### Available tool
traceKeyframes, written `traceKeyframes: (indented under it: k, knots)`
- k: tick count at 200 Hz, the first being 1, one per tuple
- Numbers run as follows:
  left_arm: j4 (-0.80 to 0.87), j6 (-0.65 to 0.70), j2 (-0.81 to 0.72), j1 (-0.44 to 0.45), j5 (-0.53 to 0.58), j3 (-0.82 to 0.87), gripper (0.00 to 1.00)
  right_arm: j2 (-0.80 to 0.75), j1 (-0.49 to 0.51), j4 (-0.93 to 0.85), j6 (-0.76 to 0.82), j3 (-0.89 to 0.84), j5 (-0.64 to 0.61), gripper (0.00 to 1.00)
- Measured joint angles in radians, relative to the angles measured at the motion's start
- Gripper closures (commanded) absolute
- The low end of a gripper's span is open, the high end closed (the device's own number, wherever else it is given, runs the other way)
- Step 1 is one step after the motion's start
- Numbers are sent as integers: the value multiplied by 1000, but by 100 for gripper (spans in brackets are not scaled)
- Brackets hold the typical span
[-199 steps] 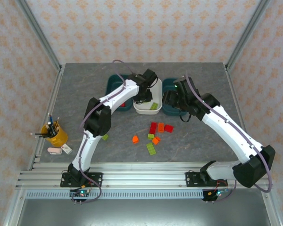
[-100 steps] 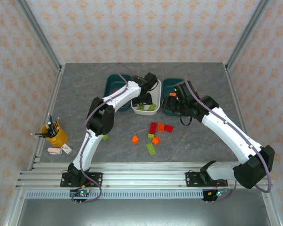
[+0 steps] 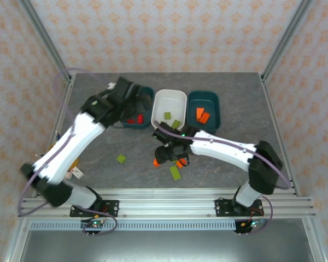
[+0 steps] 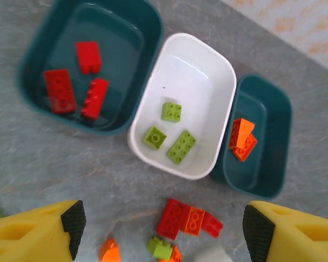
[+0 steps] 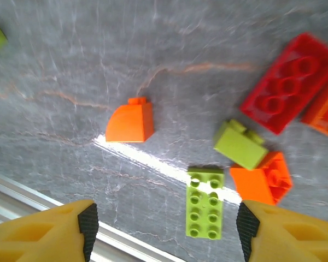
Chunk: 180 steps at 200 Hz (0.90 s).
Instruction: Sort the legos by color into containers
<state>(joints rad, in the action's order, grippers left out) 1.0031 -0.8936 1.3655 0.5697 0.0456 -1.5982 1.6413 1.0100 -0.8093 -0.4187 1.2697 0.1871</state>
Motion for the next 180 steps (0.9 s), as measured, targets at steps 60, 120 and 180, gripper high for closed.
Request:
traceKeyframes:
  k: [60,120,180]
  knots:
    - [86,-133,-490,-1,22,535,21,237,43,15,-35,124,8,30]
    - [171,-206,-739,-1,-19,671,22,344,43,21,-61,166,20,44]
    - [172,-214,-739,-1,-39,686,22,362,43,21,-61,173,20,54]
